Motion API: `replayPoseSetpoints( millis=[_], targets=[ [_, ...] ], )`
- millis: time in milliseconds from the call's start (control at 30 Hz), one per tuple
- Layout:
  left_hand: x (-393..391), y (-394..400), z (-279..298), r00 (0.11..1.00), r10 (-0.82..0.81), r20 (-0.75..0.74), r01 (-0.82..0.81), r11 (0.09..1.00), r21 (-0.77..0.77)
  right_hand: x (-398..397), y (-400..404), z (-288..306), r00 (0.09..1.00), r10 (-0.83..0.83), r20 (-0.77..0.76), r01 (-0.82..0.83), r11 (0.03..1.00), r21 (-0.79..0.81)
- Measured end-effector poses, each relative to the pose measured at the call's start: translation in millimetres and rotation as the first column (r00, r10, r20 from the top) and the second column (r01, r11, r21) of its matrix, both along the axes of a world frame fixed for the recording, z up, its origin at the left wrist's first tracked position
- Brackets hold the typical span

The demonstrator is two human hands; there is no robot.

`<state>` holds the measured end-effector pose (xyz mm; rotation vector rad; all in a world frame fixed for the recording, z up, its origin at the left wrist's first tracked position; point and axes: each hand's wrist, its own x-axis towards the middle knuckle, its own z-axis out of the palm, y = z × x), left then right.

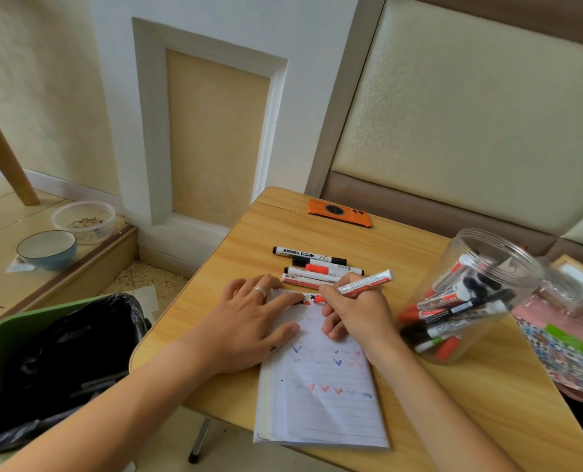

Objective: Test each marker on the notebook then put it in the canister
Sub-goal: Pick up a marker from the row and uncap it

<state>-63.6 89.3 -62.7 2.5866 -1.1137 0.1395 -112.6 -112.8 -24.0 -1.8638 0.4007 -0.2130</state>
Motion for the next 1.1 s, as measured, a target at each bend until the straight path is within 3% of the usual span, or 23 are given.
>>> replayPoseSetpoints(
  millis=[200,1100],
  targets=[
    [-2.7,2.2,-0.9,1.000,-0.003,0.014,0.003,0.999,0.039,-0.3,-1.3,-2.7,1.000,0.008,0.003,-0.007,0.997,-0.083],
    [-3.0,1.5,-3.0,0.999,0.006,0.038,-0.008,0.999,0.050,-0.8,5.7,0.8,0.998,-0.050,-0.031,0.046,0.992,-0.115]
  ],
)
